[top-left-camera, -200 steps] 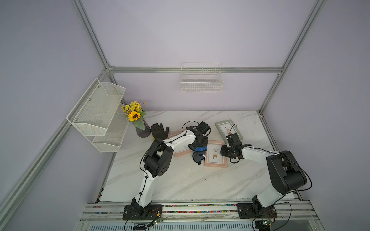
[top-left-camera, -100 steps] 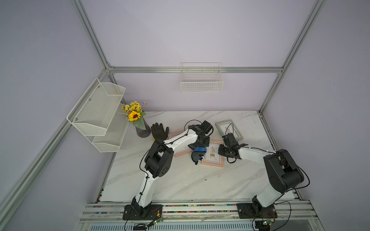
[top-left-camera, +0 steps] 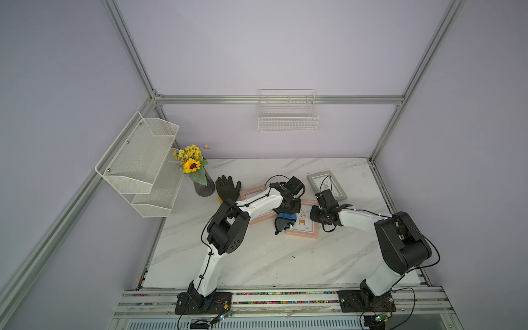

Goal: Wipe the picture frame with a cloth
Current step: Wipe the dirt from the picture frame.

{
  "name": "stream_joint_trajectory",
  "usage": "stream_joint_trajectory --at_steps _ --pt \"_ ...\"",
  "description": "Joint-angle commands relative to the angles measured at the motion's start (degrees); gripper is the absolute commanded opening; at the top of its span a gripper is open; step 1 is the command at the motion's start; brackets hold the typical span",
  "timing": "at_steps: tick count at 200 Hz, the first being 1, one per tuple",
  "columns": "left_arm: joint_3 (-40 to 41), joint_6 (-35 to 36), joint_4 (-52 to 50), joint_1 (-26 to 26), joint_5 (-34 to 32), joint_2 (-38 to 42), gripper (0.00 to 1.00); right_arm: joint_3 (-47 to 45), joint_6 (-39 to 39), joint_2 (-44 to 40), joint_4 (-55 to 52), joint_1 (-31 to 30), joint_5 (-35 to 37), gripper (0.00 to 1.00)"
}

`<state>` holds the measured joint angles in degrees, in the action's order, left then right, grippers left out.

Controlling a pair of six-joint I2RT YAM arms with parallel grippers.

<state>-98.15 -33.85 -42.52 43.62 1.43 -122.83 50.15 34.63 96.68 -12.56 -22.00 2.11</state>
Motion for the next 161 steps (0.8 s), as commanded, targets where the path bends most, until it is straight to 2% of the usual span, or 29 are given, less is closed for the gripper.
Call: stream_joint_trajectory --at_steps 1,21,36,63,93,112,124,141,161 --pt "8.53 -1.76 -6.67 3.16 2.73 2.12 0.00 -0.12 2.11 3.33 -3.21 -0.33 0.18 0.24" --pt "12.45 -2.79 -4.15 3.85 2.87 5.41 0.00 0.14 1.67 3.41 -3.18 -0.33 -0.06 0.23" --pt "11.42 -2.90 -4.39 3.46 2.09 5.26 0.00 0.18 1.28 3.25 -3.34 -0.32 0.00 0.23" --pt "2.67 -1.86 -5.95 1.26 -1.34 0.55 0.00 0.00 0.26 2.74 -3.52 -0.39 -0.24 0.23" --pt "-9.38 -0.25 -8.63 -2.45 -2.10 -7.22 0.00 0.10 -0.60 2.90 -3.92 -0.35 -0.25 0.23" --pt "-14.08 0.52 -9.88 -3.93 -0.91 -10.50 0.00 -0.14 -0.80 2.89 -3.70 -0.41 -0.13 0.23" --pt "-15.65 1.10 -11.14 -4.28 -2.68 -11.91 0.00 -0.17 -0.94 3.22 -3.84 -0.37 0.15 0.23" --pt "-14.95 1.41 -12.04 -4.54 -2.95 -12.36 0.00 -0.33 -0.67 3.42 -3.53 -0.36 0.08 0.23" --pt "-8.91 1.26 -10.53 -3.34 -2.66 -8.66 0.00 -0.26 -0.10 3.64 -3.62 -0.33 0.55 0.23"
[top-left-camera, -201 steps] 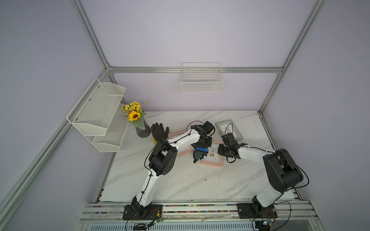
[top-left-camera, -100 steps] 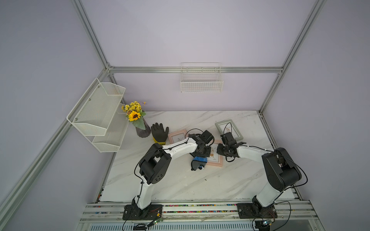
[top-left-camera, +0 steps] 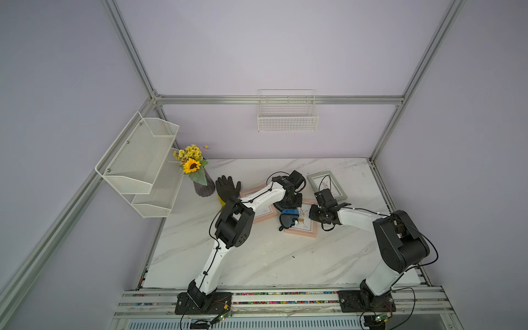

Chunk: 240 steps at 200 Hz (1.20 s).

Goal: Wipe the picture frame with a cloth
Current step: Wipe the dirt from the picture frame.

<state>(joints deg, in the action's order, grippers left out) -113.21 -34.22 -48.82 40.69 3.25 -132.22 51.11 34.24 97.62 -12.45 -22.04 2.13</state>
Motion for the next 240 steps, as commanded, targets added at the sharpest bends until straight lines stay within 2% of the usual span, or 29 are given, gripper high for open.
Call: stream_joint_trajectory --at_steps 1,23,55,81,108,154,177,196,240 --pt "6.59 1.58 -4.16 -0.29 -4.43 0.87 0.00 -1.25 0.26 2.68 -3.72 -0.28 0.56 0.23" --pt "15.04 1.46 -2.36 2.04 -1.91 6.62 0.00 -0.76 0.35 3.56 -3.93 -0.28 0.87 0.23" --pt "25.49 0.23 -2.21 4.66 -1.66 13.26 0.00 -0.30 0.26 4.24 -4.17 -0.20 1.32 0.23" --pt "27.75 -0.20 -1.42 4.44 -2.86 13.41 0.00 -0.14 0.21 4.26 -4.03 -0.17 0.77 0.22" --pt "20.93 0.37 -0.90 1.82 -5.26 10.64 0.00 -0.16 -0.05 3.48 -4.37 -0.24 0.90 0.22" --pt "-3.78 4.64 -7.85 -2.95 -5.40 -2.39 0.00 -1.11 -0.23 2.66 -4.57 -0.19 1.21 0.22" --pt "-8.10 5.51 -10.67 -3.59 -5.44 -6.35 0.00 -1.46 -0.28 2.79 -4.44 -0.19 1.30 0.22" --pt "-3.84 4.88 -10.52 -3.28 -4.13 -4.88 0.00 -1.37 -0.09 3.05 -4.35 -0.19 1.32 0.22" --pt "14.24 3.87 -6.16 0.96 -3.45 8.49 0.00 -0.06 0.26 4.02 -5.12 -0.19 1.89 0.22"
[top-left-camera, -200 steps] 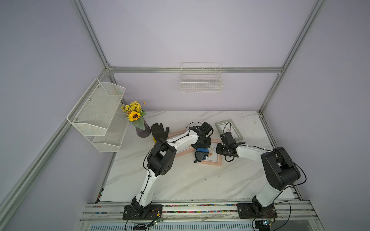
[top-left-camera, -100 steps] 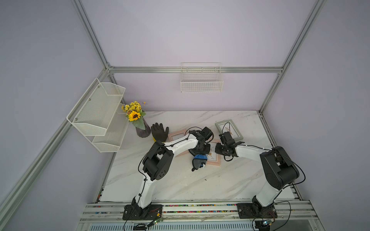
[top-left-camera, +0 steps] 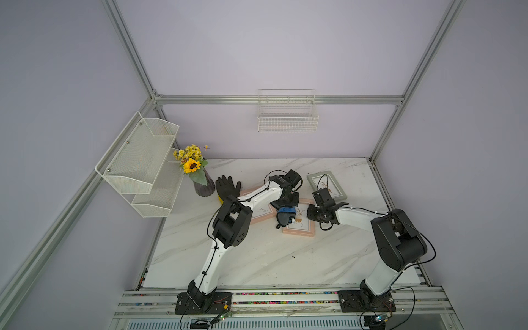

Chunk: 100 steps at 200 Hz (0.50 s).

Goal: Wipe the picture frame with a cloth
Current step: Wipe the dirt from the picture frame.

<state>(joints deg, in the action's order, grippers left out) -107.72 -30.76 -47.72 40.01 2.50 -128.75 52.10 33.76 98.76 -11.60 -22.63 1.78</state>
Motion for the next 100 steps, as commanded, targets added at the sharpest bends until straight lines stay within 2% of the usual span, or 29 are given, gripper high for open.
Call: stream_joint_trajectory --at_steps 1,19,34,100 --pt "9.24 0.34 -7.14 1.73 -2.65 5.31 0.00 -0.99 0.72 2.86 -6.02 0.40 2.25 0.22" --pt "14.55 -0.50 -4.74 2.78 -1.06 8.72 0.00 -0.95 0.62 2.67 -6.16 0.38 2.31 0.22" --pt "14.60 -0.73 -4.69 2.71 -2.13 8.18 0.00 -0.88 0.69 2.58 -6.21 0.40 2.27 0.22" --pt "-2.77 0.73 -7.20 -2.01 -4.72 -2.10 0.00 -0.63 0.61 1.62 -6.77 0.40 2.35 0.22"
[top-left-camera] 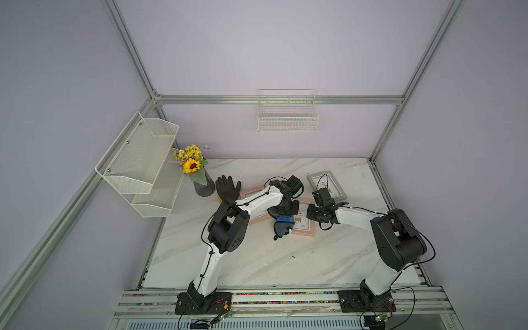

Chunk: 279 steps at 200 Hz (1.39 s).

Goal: Wipe the picture frame with a cloth
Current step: Wipe the dirt from the picture frame.

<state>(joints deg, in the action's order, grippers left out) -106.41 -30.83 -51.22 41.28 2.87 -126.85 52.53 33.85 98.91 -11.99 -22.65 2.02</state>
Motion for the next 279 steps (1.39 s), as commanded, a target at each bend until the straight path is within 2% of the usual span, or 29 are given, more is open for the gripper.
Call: stream_joint_trajectory --at_steps 1,30,72,100,118,162,184,212,261,279 --pt "-4.21 0.78 -3.75 -3.30 -5.08 -4.05 0.00 -1.09 0.48 1.46 -6.34 0.42 2.07 0.22" --pt "-1.66 0.68 -3.89 -2.19 -3.07 -1.93 0.00 -1.33 0.51 1.36 -6.03 0.42 2.08 0.22" --pt "16.23 -2.20 1.21 2.90 0.08 9.16 0.00 -0.86 0.53 2.04 -5.59 0.42 1.59 0.22" --pt "22.82 -4.94 2.03 4.43 0.32 13.13 0.00 -1.04 0.45 1.90 -5.51 0.44 1.50 0.22" --pt "20.54 -4.44 1.52 3.96 -0.67 11.63 0.00 -1.21 0.57 1.72 -5.33 0.41 1.34 0.22" --pt "2.49 -1.26 -2.07 -0.53 -3.14 0.24 0.00 -1.71 0.69 1.37 -5.43 0.45 1.56 0.22" --pt "-1.71 -1.03 -3.17 -1.54 -2.91 -1.87 0.00 -2.41 0.69 1.36 -5.24 0.42 1.72 0.22" --pt "2.36 -1.03 -3.01 0.07 -2.43 0.81 0.00 -2.45 0.70 1.62 -4.85 0.42 1.57 0.22" --pt "18.04 -2.94 0.75 6.11 -0.27 9.34 0.00 -1.93 0.70 1.90 -4.84 0.42 1.42 0.22" --pt "22.59 -5.06 4.84 7.40 3.73 12.24 0.00 -2.01 0.65 1.77 -4.54 0.42 0.99 0.22"
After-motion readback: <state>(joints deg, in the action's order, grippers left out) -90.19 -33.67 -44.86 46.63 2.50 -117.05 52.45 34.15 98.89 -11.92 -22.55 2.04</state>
